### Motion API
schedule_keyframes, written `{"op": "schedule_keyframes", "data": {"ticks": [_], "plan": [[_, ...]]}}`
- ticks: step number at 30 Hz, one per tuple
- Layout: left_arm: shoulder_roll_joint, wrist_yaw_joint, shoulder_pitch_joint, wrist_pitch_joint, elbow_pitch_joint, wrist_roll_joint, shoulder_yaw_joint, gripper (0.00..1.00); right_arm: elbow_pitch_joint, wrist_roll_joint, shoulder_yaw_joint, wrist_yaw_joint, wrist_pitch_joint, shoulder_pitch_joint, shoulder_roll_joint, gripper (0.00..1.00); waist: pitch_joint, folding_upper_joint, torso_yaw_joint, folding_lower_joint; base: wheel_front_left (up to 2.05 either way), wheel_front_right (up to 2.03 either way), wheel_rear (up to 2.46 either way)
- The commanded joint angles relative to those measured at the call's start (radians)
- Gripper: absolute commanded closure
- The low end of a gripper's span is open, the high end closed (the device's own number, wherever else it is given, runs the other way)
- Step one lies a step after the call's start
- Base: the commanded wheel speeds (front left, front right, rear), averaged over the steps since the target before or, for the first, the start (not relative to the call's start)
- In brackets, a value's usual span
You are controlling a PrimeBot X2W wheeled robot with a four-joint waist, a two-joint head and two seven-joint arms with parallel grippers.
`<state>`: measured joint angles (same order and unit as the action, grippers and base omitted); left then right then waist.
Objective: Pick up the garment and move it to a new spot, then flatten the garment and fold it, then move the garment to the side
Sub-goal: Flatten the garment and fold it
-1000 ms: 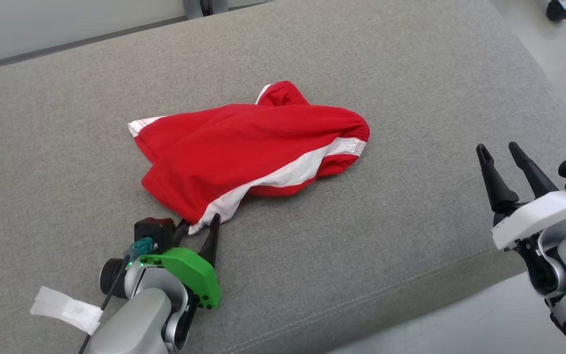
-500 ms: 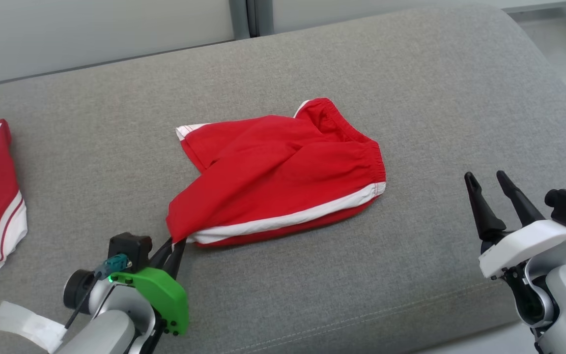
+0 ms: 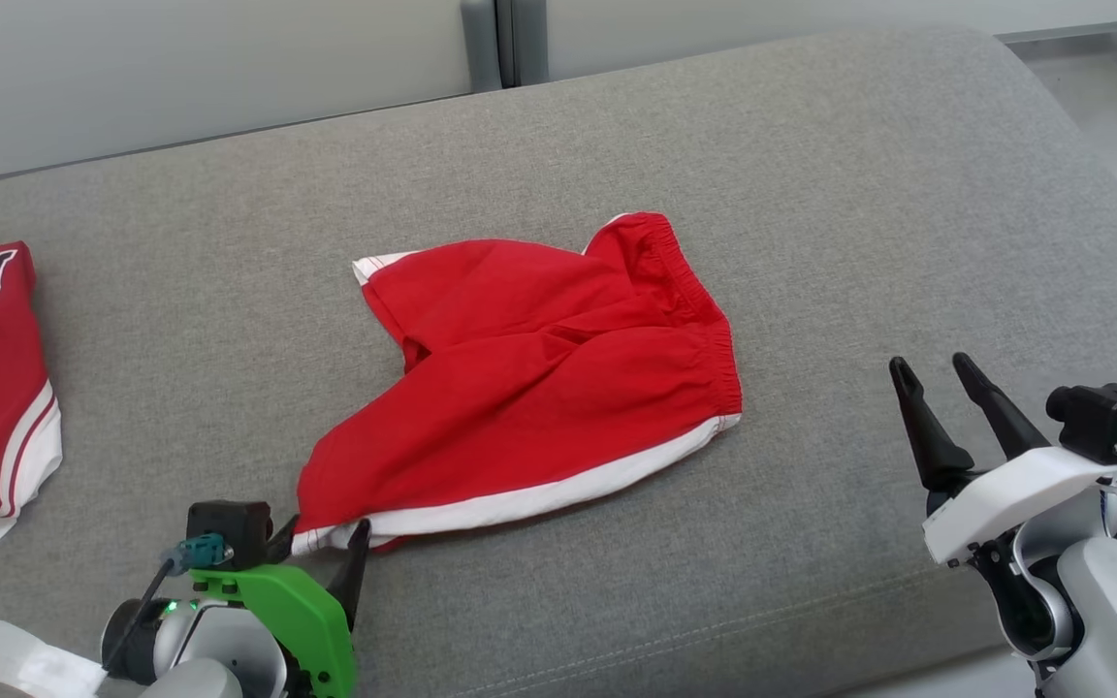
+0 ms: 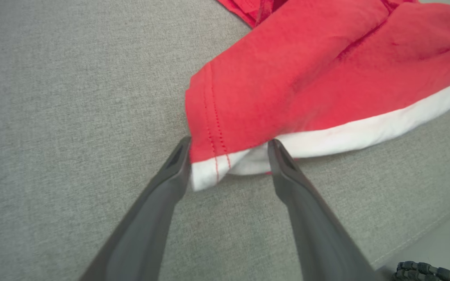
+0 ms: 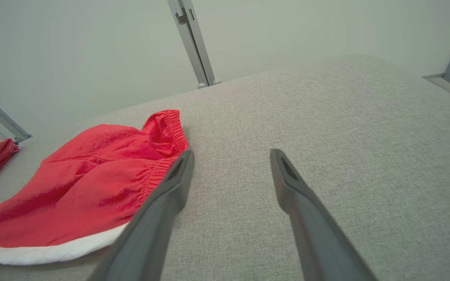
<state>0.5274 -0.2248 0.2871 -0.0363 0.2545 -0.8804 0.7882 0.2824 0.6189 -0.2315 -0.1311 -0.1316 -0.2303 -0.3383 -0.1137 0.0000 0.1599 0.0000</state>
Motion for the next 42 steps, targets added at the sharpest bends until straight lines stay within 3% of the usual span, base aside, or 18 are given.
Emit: {"op": "schedule_keyframes", "data": {"ticks": [1, 6, 11, 20, 26, 33, 42], "plan": [[-0.007, -0.001, -0.015, 0.008, 0.009, -0.012, -0.004, 0.00, -0.006, -0.008, 0.009, 0.001, 0.004, 0.013, -0.002, 0.00, -0.004, 0.0000, 0.006, 0.0000, 0.00, 0.00, 0.00], [-0.007, 0.007, -0.038, 0.031, 0.053, -0.024, -0.009, 0.00, -0.019, -0.030, 0.033, 0.001, 0.005, 0.026, -0.007, 0.00, -0.003, 0.0000, 0.003, 0.0000, 0.00, 0.00, 0.00], [-0.004, -0.013, -0.071, 0.097, 0.053, -0.022, -0.034, 0.00, -0.041, -0.067, 0.067, 0.001, -0.007, 0.052, -0.008, 0.00, 0.012, 0.0000, -0.018, 0.0000, 0.00, 0.00, 0.00], [-0.030, -0.117, -0.157, 0.283, -0.113, 0.009, -0.139, 0.00, -0.155, -0.221, 0.138, 0.001, 0.010, 0.124, 0.028, 0.00, 0.090, 0.0000, -0.078, 0.0000, 0.00, 0.00, 0.00], [-0.037, -0.185, -0.251, 0.301, -0.247, 0.073, -0.209, 0.00, -0.252, -0.321, 0.186, 0.001, 0.050, 0.172, 0.090, 0.00, 0.142, 0.0000, -0.103, 0.0000, 0.00, 0.00, 0.00], [-0.007, -0.202, -0.321, 0.301, -0.303, 0.116, -0.242, 0.00, -0.325, -0.428, 0.179, 0.001, 0.088, 0.207, 0.129, 0.00, 0.176, 0.0000, -0.113, 0.0000, 0.00, 0.00, 0.00], [0.022, -0.235, -0.384, 0.301, -0.361, 0.118, -0.273, 0.00, -0.353, -0.484, 0.176, 0.001, 0.095, 0.254, 0.193, 0.00, 0.207, 0.0000, -0.124, 0.0000, 0.00, 0.00, 0.00]]}}
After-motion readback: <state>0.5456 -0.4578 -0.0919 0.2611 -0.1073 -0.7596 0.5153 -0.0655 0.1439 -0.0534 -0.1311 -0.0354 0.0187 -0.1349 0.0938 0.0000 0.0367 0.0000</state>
